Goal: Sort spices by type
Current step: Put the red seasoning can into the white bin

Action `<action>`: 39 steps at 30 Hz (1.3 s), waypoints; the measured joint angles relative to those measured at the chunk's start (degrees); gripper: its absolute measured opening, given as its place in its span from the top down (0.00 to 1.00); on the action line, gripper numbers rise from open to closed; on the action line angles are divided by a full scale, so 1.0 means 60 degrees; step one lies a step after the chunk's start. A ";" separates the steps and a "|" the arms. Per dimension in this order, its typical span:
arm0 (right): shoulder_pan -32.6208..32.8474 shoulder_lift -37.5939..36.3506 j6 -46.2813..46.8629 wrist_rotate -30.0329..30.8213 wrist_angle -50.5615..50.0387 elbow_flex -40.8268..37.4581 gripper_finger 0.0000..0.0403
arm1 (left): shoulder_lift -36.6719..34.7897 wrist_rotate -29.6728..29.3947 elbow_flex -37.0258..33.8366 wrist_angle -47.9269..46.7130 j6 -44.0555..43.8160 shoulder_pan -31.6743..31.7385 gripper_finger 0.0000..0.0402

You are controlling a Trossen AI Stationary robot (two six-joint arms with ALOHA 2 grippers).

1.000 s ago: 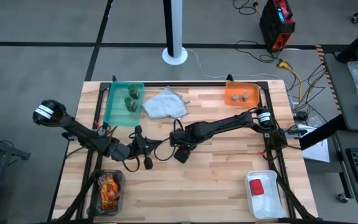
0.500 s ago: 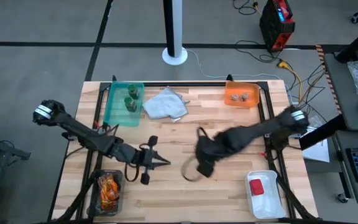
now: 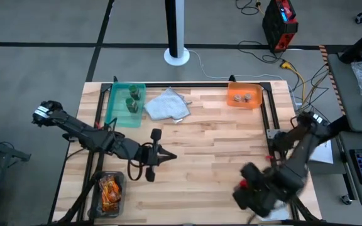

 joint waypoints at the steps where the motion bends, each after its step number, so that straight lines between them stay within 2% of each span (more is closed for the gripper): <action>1: 0.0275 0.0010 0.0781 -0.0058 -0.0258 0.0000 0.51 | 0.0000 -0.0034 0.0038 -0.0005 0.0028 0.0051 1.00; 4: 0.0987 0.0085 0.2858 -0.0303 -0.1063 -0.0033 0.51 | 0.0000 -0.0039 0.0088 0.0009 0.0031 0.0188 1.00; 6: 0.1359 0.0167 0.3788 -0.0943 -0.1507 -0.0059 0.51 | 0.0000 -0.0046 0.0092 0.0006 0.0034 0.0262 1.00; 10: 0.1884 0.0304 0.5144 -0.2282 -0.2015 -0.0172 0.51 | -0.0007 -0.0050 0.0093 0.0009 0.0034 0.0409 1.00; 13: 0.2079 0.0336 0.5592 -0.2358 -0.1998 -0.0480 0.51 | -0.0011 -0.0054 0.0095 0.0032 0.0036 0.0529 1.00; 19: 0.2134 0.0459 0.5795 -0.2764 -0.2013 -0.1153 0.51 | -0.0018 -0.0054 0.0092 0.0267 0.0064 0.0777 1.00; 34: 0.2151 0.0364 0.5555 -0.3024 -0.1913 -0.2657 0.51 | -0.0020 -0.0054 0.0093 0.0312 0.0067 0.0971 1.00; 39: 0.2151 0.0364 0.5526 -0.3005 -0.1229 -0.3298 0.51 | -0.0018 -0.0054 0.0096 0.0302 0.0067 0.0974 1.00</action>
